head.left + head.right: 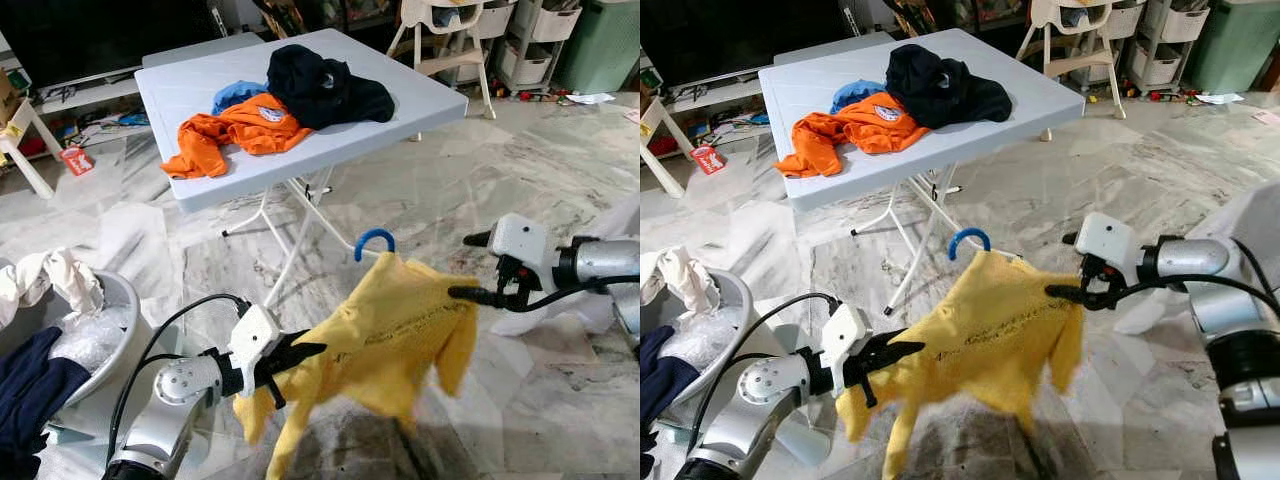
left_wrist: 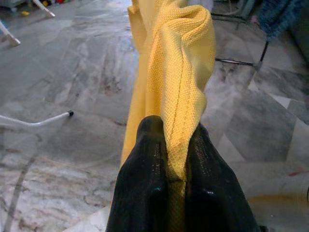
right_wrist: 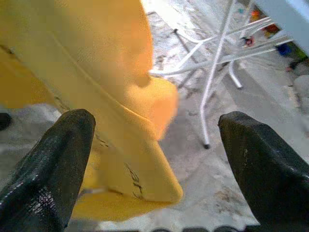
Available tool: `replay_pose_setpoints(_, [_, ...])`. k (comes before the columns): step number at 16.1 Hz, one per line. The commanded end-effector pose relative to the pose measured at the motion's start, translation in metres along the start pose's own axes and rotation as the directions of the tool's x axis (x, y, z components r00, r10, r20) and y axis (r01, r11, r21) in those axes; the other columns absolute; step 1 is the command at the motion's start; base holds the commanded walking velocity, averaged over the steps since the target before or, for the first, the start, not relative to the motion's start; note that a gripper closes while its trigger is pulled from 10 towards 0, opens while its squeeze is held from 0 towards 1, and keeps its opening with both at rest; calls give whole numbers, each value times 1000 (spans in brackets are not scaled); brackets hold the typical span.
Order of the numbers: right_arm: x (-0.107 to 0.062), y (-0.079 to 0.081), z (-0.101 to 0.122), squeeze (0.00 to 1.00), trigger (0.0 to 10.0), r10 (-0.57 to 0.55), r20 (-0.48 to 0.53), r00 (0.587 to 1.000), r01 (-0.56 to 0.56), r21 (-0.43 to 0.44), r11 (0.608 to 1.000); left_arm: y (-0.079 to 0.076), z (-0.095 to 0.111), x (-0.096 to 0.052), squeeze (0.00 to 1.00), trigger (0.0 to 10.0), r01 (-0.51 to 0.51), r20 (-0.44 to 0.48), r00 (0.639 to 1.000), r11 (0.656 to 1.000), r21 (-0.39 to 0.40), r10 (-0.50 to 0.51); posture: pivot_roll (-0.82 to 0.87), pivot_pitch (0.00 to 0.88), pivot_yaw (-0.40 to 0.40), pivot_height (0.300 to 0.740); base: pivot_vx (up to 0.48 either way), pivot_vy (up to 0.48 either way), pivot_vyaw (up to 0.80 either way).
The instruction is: Hang hanger
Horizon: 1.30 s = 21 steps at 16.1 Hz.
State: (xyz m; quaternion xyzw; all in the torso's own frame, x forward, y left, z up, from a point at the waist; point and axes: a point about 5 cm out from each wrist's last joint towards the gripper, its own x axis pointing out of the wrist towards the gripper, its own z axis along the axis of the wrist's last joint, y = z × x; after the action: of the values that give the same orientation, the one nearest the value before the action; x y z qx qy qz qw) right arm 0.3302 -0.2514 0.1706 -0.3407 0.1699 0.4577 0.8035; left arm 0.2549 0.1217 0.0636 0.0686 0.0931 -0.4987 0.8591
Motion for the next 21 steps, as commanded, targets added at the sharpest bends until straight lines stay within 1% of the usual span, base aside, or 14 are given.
replay_pose_setpoints(1, [6,8,3,0,10000,61,31,998,-61,15,998,-1,14,1,0,0,34,35,999,995,93,-38,-133,40,64,740,0,0,0])
replay_pose_setpoints(2, [11,15,0,0,10000,107,34,994,-109,43,993,-2,17,3,0,0,49,44,998,993,110,-54,-134,41,65,740,0,0,0])
replay_pose_setpoints(4, [18,25,-5,0,10000,176,24,984,-177,68,982,-3,22,7,0,0,70,49,996,988,141,-77,-132,41,67,740,0,0,0])
replay_pose_setpoints(6, [25,30,-7,0,10000,215,34,976,-218,98,971,-5,24,10,0,0,99,43,993,980,171,-108,-132,41,70,740,0,0,0])
replay_pose_setpoints(7, [29,35,-10,0,7608,236,20,971,-237,99,966,-6,26,12,0,0,117,45,991,975,189,-127,-131,40,69,740,0,0,0])
replay_pose_setpoints(8, [34,36,-11,0,0,235,28,972,-237,124,964,-9,31,14,0,0,138,51,987,966,216,-153,-129,42,69,740,0,0,0])
replay_pose_setpoints(11, [38,36,-14,0,0,231,33,972,-233,183,955,-11,36,15,0,0,158,57,982,953,258,-179,-124,42,71,740,0,0,0])
replay_pose_setpoints(13, [38,36,-17,0,0,246,31,969,-247,206,947,-9,34,14,0,0,165,35,983,943,289,-183,-122,40,75,740,0,0,0])
replay_pose_setpoints(15, [36,38,-21,0,0,274,17,962,-271,212,939,-5,28,10,0,0,173,-5,983,931,322,-181,-122,38,80,740,0,0,0])
replay_pose_setpoints(17, [34,41,-27,0,0,316,-15,949,-306,218,927,0,26,9,0,0,161,-15,986,927,339,-166,-124,37,85,740,0,0,0])
replay_pose_setpoints(19, [33,44,-31,0,0,344,-32,938,-329,221,918,3,21,8,0,0,176,-57,984,905,387,-167,-127,35,84,740,0,0,0])
replay_pose_setpoints(21, [35,45,-29,0,0,344,-18,939,-332,225,916,6,19,10,0,0,157,-45,988,913,376,-151,-128,33,86,740,0,0,0])
